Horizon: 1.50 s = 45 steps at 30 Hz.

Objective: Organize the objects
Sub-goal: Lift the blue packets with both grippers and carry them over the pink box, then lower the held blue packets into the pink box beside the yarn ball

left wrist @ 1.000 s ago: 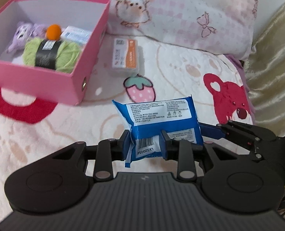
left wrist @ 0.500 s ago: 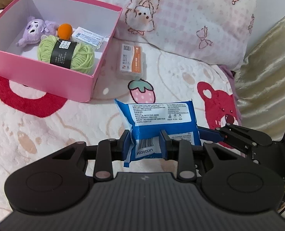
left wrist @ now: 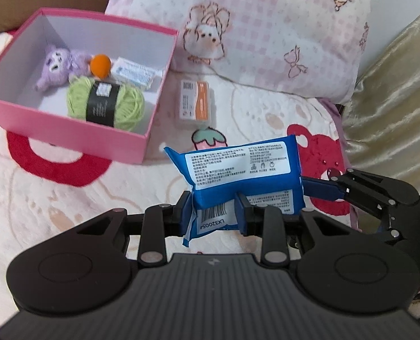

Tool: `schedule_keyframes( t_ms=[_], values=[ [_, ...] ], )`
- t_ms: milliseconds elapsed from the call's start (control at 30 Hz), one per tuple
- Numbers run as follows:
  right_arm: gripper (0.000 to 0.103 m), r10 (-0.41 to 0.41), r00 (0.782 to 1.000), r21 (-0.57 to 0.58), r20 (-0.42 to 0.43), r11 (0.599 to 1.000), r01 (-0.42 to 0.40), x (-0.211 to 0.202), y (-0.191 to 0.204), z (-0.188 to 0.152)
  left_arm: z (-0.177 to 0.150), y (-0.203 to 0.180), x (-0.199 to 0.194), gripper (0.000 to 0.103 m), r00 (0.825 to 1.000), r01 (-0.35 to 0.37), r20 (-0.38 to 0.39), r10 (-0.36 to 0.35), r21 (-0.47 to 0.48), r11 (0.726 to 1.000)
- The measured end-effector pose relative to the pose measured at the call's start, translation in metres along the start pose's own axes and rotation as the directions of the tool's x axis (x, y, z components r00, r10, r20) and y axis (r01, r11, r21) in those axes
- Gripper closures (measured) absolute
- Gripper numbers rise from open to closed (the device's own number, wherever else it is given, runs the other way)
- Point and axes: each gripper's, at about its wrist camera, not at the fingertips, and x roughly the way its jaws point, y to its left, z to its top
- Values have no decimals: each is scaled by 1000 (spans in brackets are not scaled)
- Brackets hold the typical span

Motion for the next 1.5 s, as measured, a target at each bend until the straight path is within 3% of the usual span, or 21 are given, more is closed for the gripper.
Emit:
schedule_keyframes(
  t_ms=[600, 767, 867, 1233, 1400, 1500],
  values=[
    [42, 106, 987, 34, 124, 993, -111, 4, 29, 58, 55, 26, -66, 73, 995, -79, 70, 74, 72, 994],
    [47, 135, 978, -3, 158, 991, -136, 14, 33, 73, 74, 36, -70, 73, 989, -129, 83, 124, 58, 990],
    [48, 149, 974, -40, 169, 989, -145, 20, 36, 78, 84, 46, -73, 72, 988, -131, 82, 128, 32, 991],
    [58, 146, 974, -56, 173, 989, -138, 57, 56, 113, 106, 95, -78, 73, 965, -149, 205, 161, -72, 986],
    [63, 157, 975, -49, 160, 987, -151, 88, 64, 125, 114, 122, -66, 73, 948, -182, 246, 202, -102, 978],
    [63, 151, 976, -55, 156, 988, -144, 108, 68, 130, 115, 144, -52, 74, 951, -172, 232, 203, -144, 974]
  ],
)
